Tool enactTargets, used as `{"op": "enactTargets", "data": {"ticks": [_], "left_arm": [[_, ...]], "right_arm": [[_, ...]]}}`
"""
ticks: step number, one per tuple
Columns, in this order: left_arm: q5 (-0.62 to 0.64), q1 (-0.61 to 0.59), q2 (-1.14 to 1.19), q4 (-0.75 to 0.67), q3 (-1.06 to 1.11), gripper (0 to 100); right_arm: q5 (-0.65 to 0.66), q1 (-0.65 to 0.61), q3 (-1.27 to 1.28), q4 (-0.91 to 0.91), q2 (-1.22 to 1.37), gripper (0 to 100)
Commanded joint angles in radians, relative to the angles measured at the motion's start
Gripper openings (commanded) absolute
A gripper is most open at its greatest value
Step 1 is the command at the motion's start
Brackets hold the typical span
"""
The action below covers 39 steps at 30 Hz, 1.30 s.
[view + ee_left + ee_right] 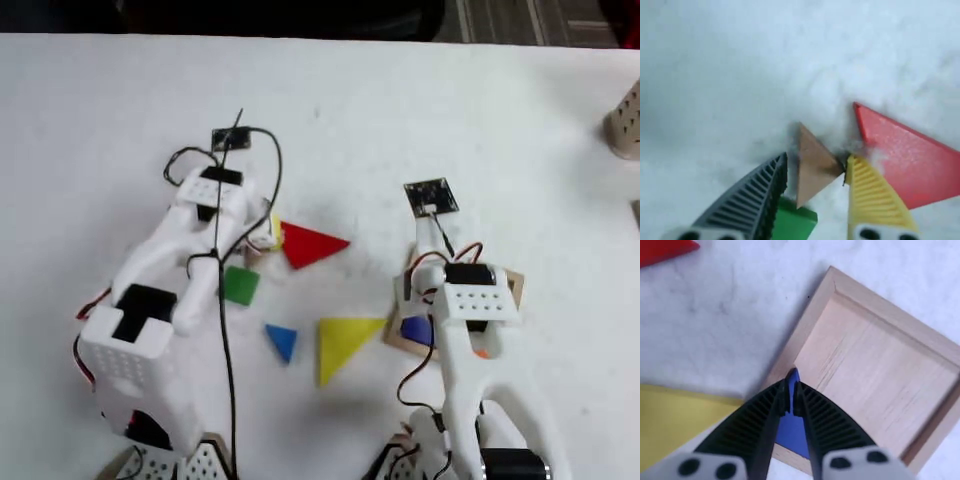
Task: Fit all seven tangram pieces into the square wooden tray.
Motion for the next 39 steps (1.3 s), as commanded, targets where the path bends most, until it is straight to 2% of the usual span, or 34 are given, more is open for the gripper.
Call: {"op": "enactTargets", "data": {"ticks": [1,10,12,21,25,27,30,35,39], "left_arm": [[0.003,0.010,0.002,-0.002,-0.025,9],[-0.003,0.008,0.002,0.021,-0.023,12],[-0.049,0.005,-0.004,0.021,-0.023,12],[-0.077,-0.013,-0.248,0.110,-0.009,12],[-0.089,0.028,-0.298,0.112,0.029,12],[-0.153,0.077,-0.317,0.112,0.046,12],[-0.226,0.186,-0.348,0.115,0.064,12],[-0.273,0.410,-0.380,0.063,0.041,12],[-0.262,0.559,-0.367,-0.058,0.008,12]], "right_arm": [[-0.003,0.002,-0.008,-0.012,-0.030,1.9],[-0.002,0.004,-0.008,-0.012,-0.030,2.0],[-0.002,0.004,-0.008,-0.012,-0.030,2.0],[-0.002,0.015,-0.009,-0.013,-0.030,1.8],[-0.002,0.090,-0.029,-0.010,-0.030,1.8],[-0.002,0.168,-0.046,-0.007,-0.031,1.7],[0.025,0.369,-0.100,0.045,-0.042,2.0],[0.285,0.740,-0.117,0.021,-0.016,1.9],[0.407,0.990,-0.117,-0.101,0.041,1.9]]}}
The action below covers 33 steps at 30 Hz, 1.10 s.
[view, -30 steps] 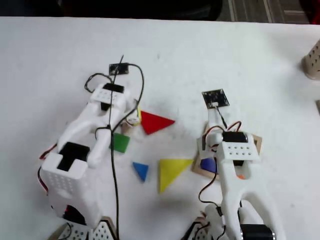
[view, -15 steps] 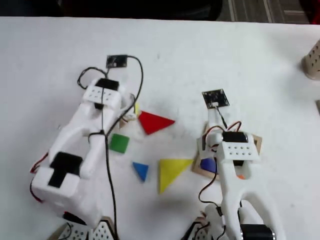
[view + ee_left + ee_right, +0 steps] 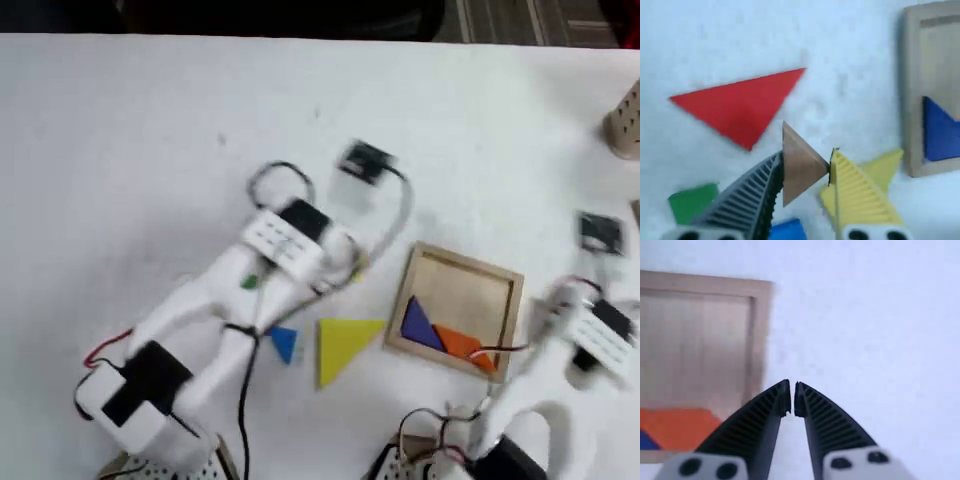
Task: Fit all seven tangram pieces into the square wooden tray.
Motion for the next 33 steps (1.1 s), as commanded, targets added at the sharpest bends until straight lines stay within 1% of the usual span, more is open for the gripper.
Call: {"op": "enactTargets", "data": {"ticks": [1,3,6,8,14,17,20,22,28,30,33], "left_arm": [[0.015,0.142,-0.030,-0.107,-0.078,12],[0.074,0.185,0.022,-0.127,-0.129,12],[0.196,0.205,0.153,-0.138,-0.261,12],[0.262,0.209,0.252,-0.133,-0.368,12],[0.410,0.236,0.515,-0.133,-0.669,12],[0.448,0.259,0.605,-0.118,-0.755,12],[0.448,0.257,0.668,-0.087,-0.807,13],[0.448,0.252,0.684,-0.048,-0.839,16],[0.448,0.255,0.684,0.158,-0.939,39],[0.448,0.242,0.682,0.233,-0.990,41],[0.445,0.199,0.682,0.371,-1.114,40]], "right_arm": [[0.107,0.220,-0.043,-0.107,0.039,1.9],[0.149,0.292,-0.043,-0.163,0.084,1.9],[0.203,0.361,-0.043,-0.246,0.162,1.9],[0.219,0.386,-0.043,-0.297,0.211,1.9],[0.221,0.430,-0.044,-0.427,0.308,1.8],[0.221,0.441,-0.044,-0.469,0.337,1.8],[0.221,0.446,-0.044,-0.478,0.355,1.8],[0.221,0.441,-0.044,-0.478,0.360,1.8],[0.221,0.429,-0.044,-0.476,0.352,1.8],[0.221,0.426,-0.044,-0.476,0.358,1.8],[0.221,0.417,-0.044,-0.470,0.357,1.8]]}}
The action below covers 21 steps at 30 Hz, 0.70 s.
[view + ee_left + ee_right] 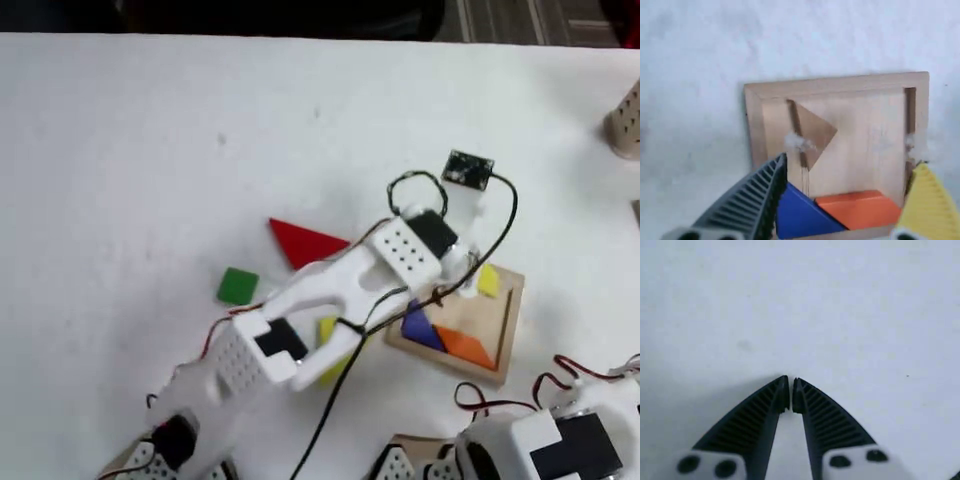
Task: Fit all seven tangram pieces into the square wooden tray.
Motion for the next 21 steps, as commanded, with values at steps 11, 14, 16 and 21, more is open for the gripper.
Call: {"op": "enactTargets", "data": {"ticks": [11,14,16,21], "left_arm": [[-0.216,-0.349,-0.062,0.446,-0.420,27],[-0.325,-0.430,-0.130,0.450,-0.379,17],[-0.371,-0.486,-0.196,0.450,-0.310,13],[-0.423,-0.634,-0.380,0.439,-0.031,16]], "right_arm": [[0.011,-0.070,-0.207,0.291,-0.012,1.8],[0.008,-0.140,-0.304,0.490,-0.012,1.8],[0.003,-0.205,-0.358,0.618,-0.012,1.8],[-0.005,-0.407,-0.454,0.869,-0.012,1.8]]}}
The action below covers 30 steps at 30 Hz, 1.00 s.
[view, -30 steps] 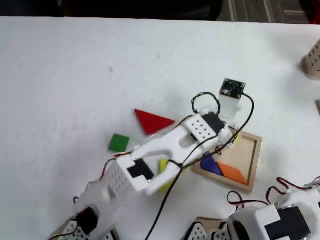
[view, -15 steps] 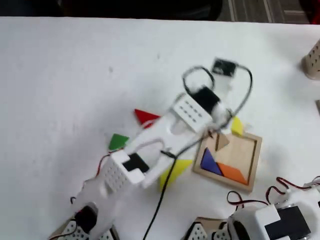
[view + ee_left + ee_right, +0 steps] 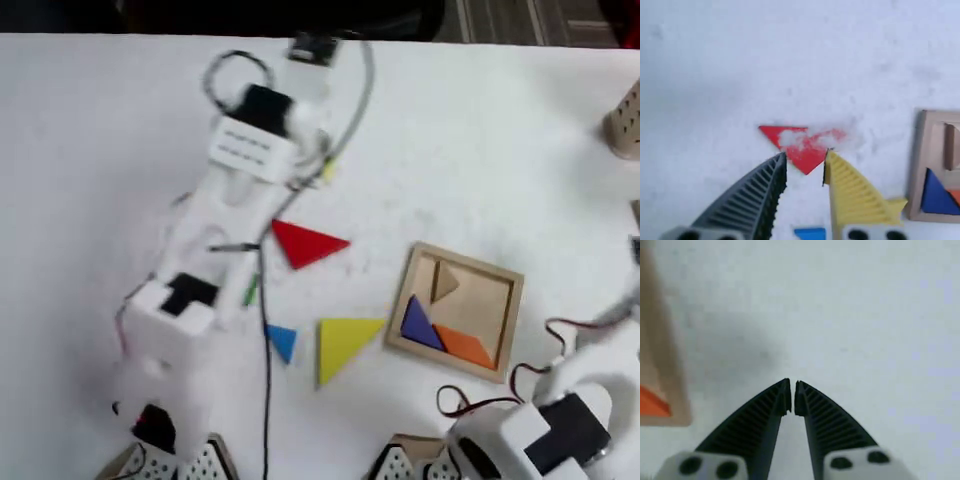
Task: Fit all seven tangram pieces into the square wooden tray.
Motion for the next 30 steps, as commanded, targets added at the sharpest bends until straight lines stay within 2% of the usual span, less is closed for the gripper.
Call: {"op": "enactTargets", "data": {"ticks": [1,4,8,15,19,23,25,30], "left_arm": [[-0.031,-0.114,-0.180,-0.014,0.196,16],[-0.031,-0.219,-0.262,-0.112,0.434,16],[-0.031,-0.361,-0.348,-0.377,0.809,16],[-0.029,-0.418,-0.460,-0.848,1.303,15],[-0.029,-0.429,-0.510,-0.907,1.378,15],[-0.031,-0.433,-0.519,-0.919,1.373,2],[-0.031,-0.435,-0.519,-0.950,1.386,4],[-0.031,-0.435,-0.518,-0.961,1.386,2]], "right_arm": [[-0.029,-0.160,-0.095,0.163,-0.013,1.8],[-0.140,-0.289,-0.135,0.194,-0.013,1.8],[-0.258,-0.460,-0.175,0.208,-0.013,1.7],[-0.377,-0.697,-0.230,0.203,-0.007,1.7],[-0.422,-0.796,-0.169,0.087,-0.002,1.7],[-0.430,-0.881,-0.072,-0.015,-0.002,1.7],[-0.430,-0.911,-0.034,-0.053,-0.002,1.7],[-0.420,-0.918,0.054,-0.130,-0.002,1.7]]}}
